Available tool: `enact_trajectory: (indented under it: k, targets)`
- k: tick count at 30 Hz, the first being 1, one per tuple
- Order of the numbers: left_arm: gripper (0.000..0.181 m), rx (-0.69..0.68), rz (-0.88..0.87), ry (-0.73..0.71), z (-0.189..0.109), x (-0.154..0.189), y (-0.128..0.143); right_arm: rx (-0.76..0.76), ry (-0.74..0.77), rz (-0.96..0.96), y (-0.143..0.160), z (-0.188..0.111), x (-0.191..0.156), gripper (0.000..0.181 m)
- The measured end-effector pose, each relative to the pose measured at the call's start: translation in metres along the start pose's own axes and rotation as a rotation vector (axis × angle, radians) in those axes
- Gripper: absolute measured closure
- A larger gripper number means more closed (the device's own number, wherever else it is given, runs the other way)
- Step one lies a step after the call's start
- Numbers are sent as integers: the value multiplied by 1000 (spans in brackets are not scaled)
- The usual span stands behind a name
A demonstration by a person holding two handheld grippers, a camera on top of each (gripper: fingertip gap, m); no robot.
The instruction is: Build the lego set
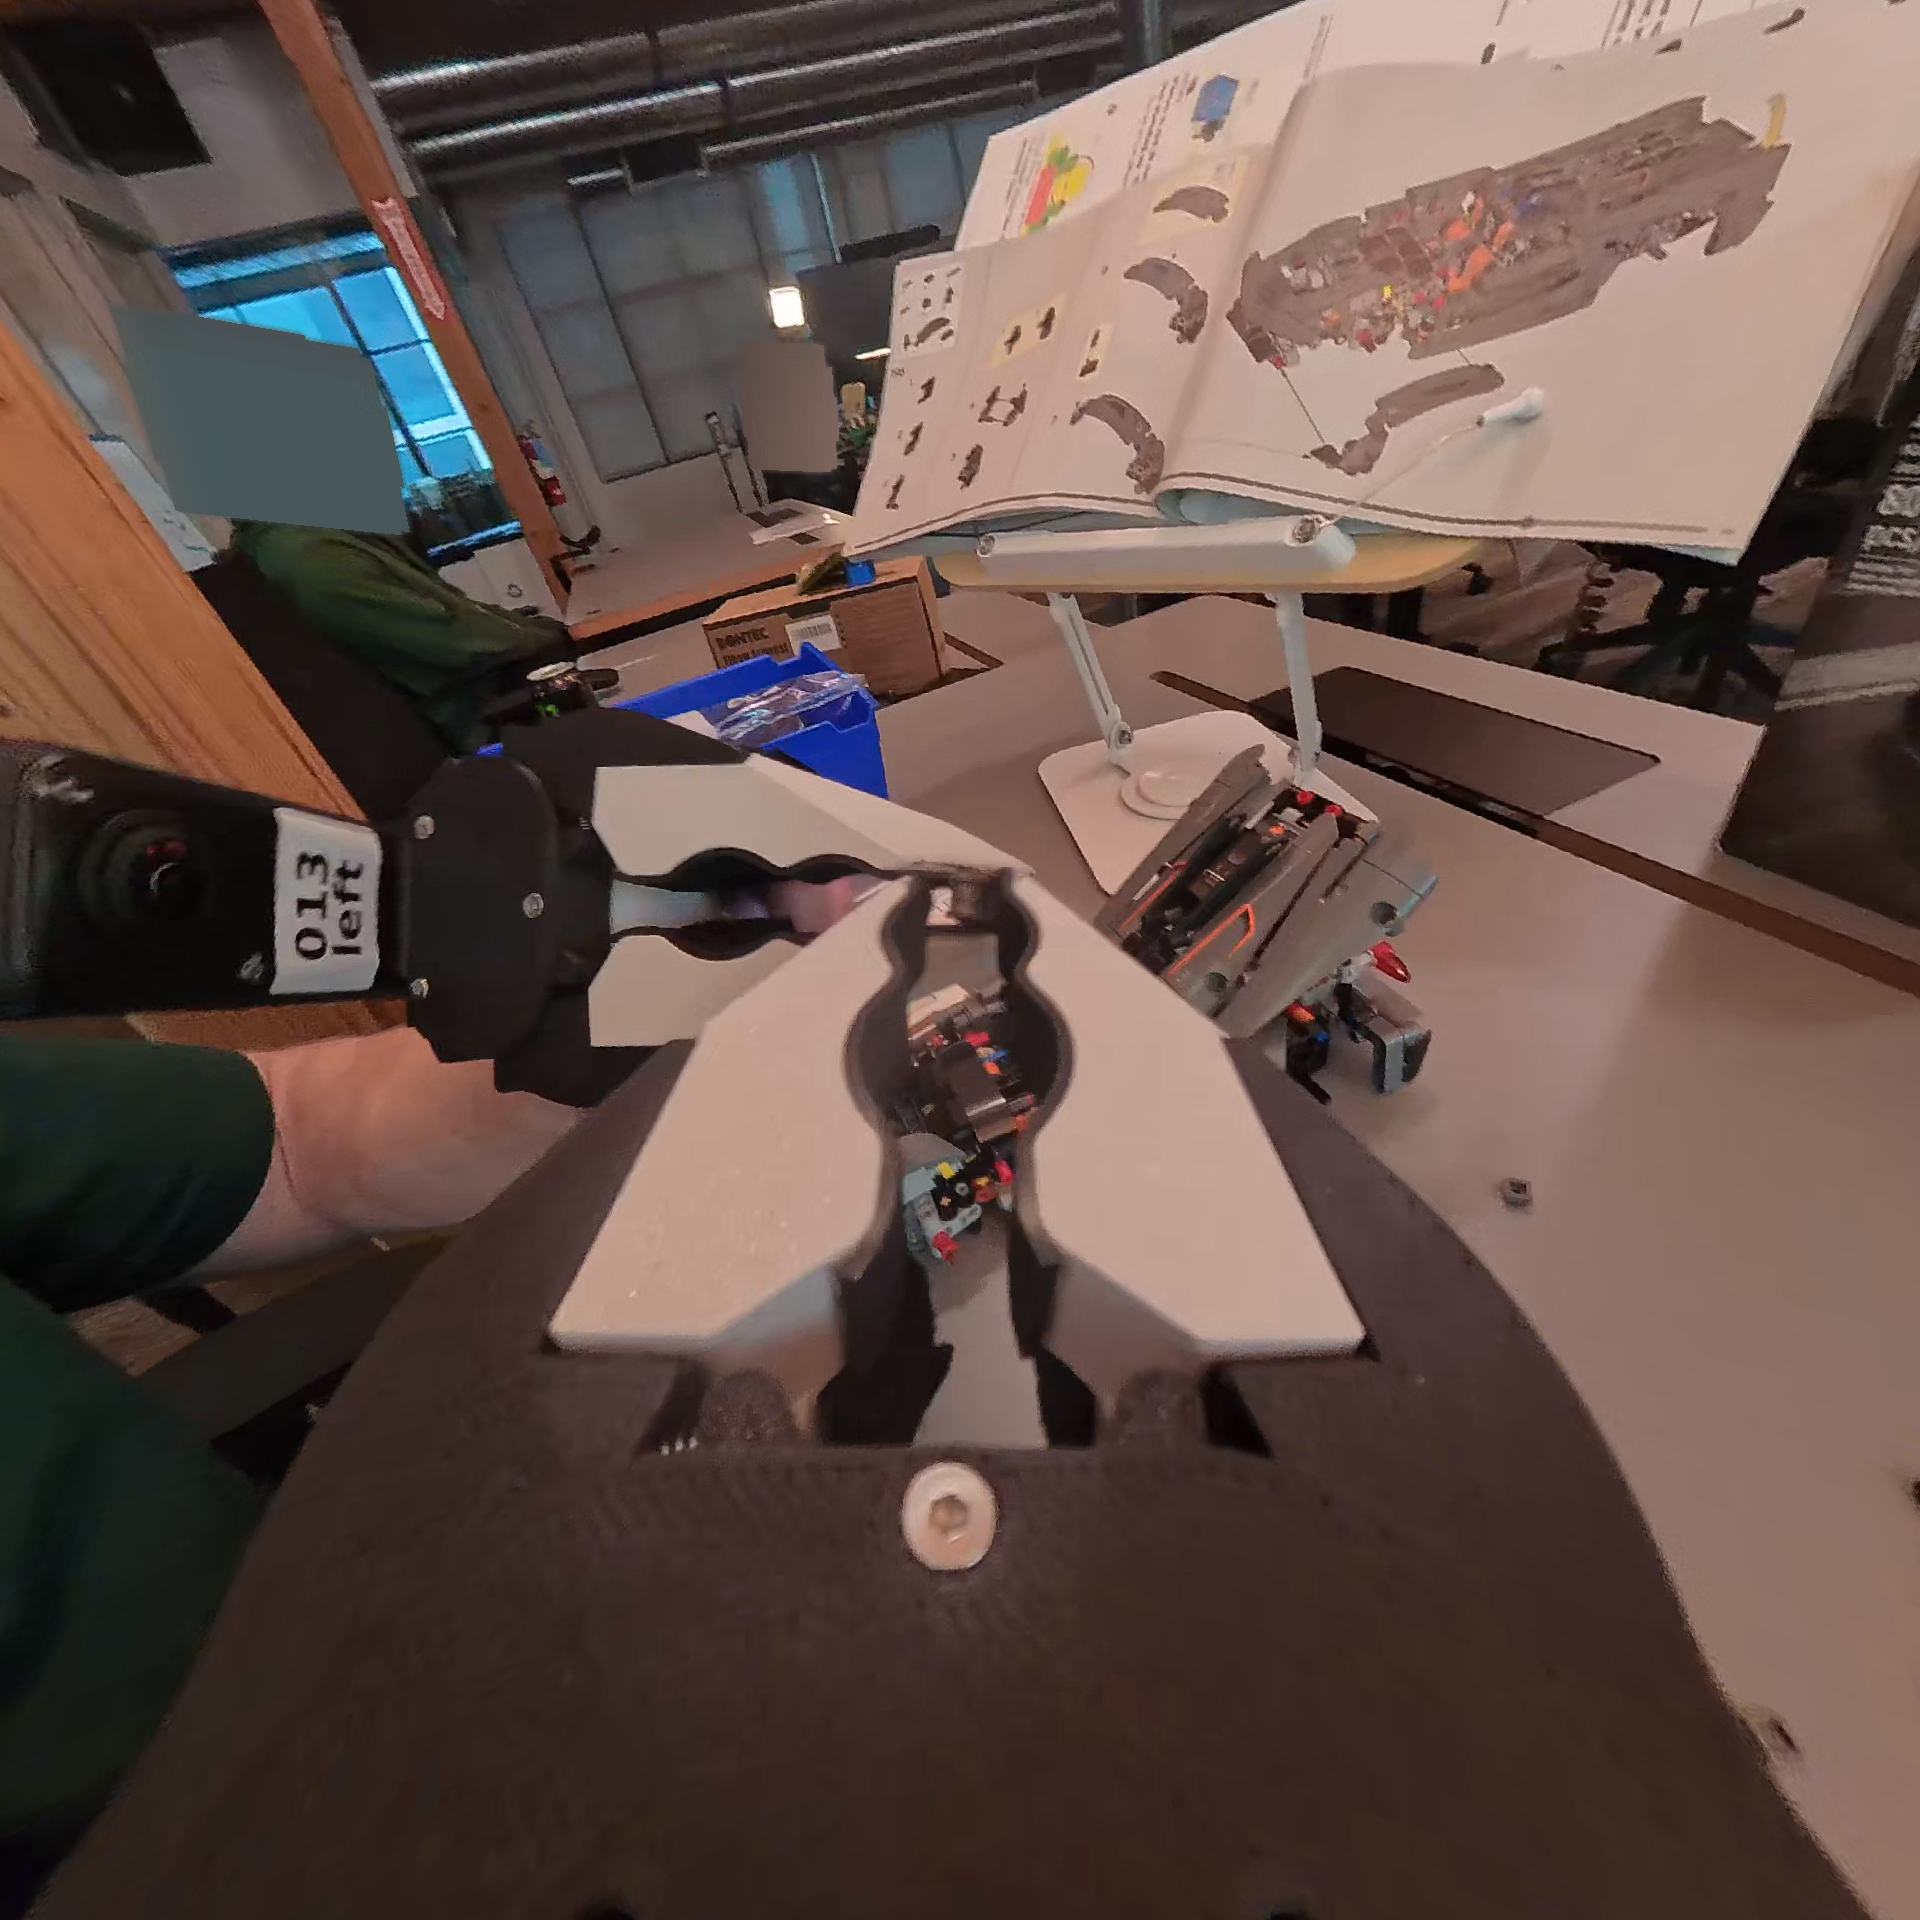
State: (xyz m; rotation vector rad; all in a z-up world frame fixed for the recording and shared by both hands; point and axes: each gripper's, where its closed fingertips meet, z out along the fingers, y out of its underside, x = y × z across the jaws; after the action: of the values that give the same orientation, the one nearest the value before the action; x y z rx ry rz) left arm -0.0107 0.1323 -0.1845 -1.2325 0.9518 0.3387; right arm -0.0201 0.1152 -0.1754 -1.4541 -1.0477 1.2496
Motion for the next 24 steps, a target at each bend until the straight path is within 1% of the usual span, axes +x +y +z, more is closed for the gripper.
enact_trajectory:
  k: [1,3,5,8,9,11,12,15,18,19,22,24]
  targets:
    - [177,-12,27,-34,0,-4,1,-10,16,-2,1,-1,2,174]
    - [177,-25,44,-43,0,-4,1,-22,34,-18,1,-2,2,176]
    - [176,-22,97,-68,-1,-5,-2,-25,33,-30,0,-3,1,176]
    - [176,-7,109,-45,0,-1,-2,-38,18,-29,1,-4,1,177]
    - [175,-1,104,-19,0,2,-2,-47,11,-34,2,-6,1,176]
    - [163,65,31,65,-4,8,-10,-52,-16,-52,1,-11,0,177]
    - [160,91,-11,112,-6,10,-14,-69,-24,-70,1,-14,0,178]
    - [157,85,-124,251,-7,19,-11,-163,-47,-165,6,-22,-3,178]
    - [164,139,-208,359,-13,29,-20,-266,-78,-241,15,-25,-7,177]
    - [167,160,-234,374,-15,30,-24,-299,-88,-261,18,-26,-9,177]
    - [169,164,-260,423,-17,34,-25,-364,-108,-317,22,-29,-13,177]
    - [171,180,-301,443,-19,33,-27,-383,-122,-333,21,-30,-15,177]
